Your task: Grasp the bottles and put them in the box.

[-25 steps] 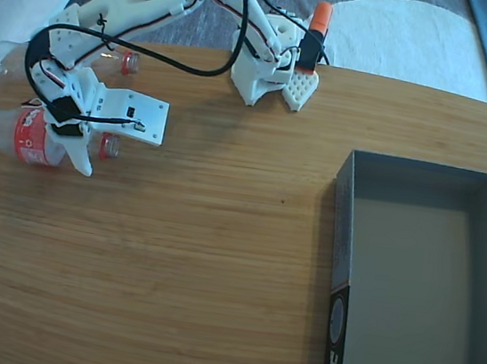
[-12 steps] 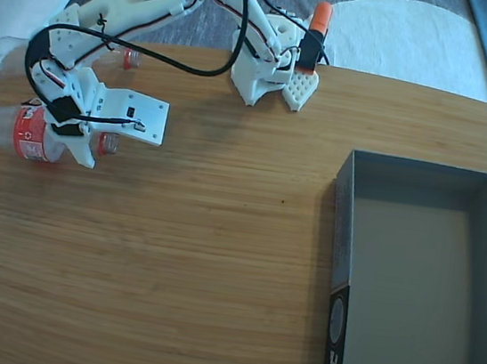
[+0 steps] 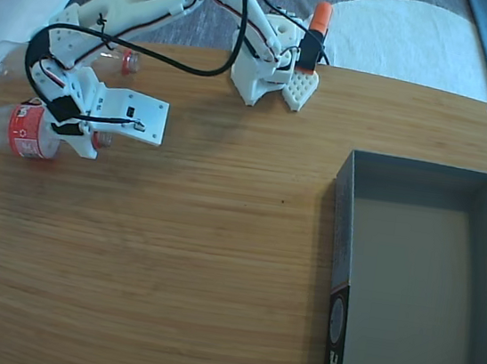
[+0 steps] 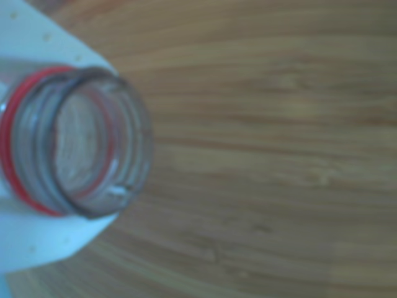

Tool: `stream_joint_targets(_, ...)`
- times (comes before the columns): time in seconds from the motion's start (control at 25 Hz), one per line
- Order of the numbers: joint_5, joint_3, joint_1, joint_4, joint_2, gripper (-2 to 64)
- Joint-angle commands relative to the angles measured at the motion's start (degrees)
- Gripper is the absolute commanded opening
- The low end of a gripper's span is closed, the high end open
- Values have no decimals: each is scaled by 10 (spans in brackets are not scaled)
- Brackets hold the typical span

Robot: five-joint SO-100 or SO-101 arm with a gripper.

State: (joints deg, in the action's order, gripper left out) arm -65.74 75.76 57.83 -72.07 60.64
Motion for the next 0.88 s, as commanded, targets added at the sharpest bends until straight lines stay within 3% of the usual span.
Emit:
stream_joint_targets(0.0, -1, -22, -6, 2, 9, 111)
stream_joint_targets(0.32, -2, -33, -25, -5, 21, 87)
stream_joint_targets(0.4, -1, -40, -33, -10, 21, 54)
stream_joint_targets(0.52, 8, -74, -52, -33, 21, -1)
stream_joint_targets(0.84, 43, -199, -87, -102, 20, -3)
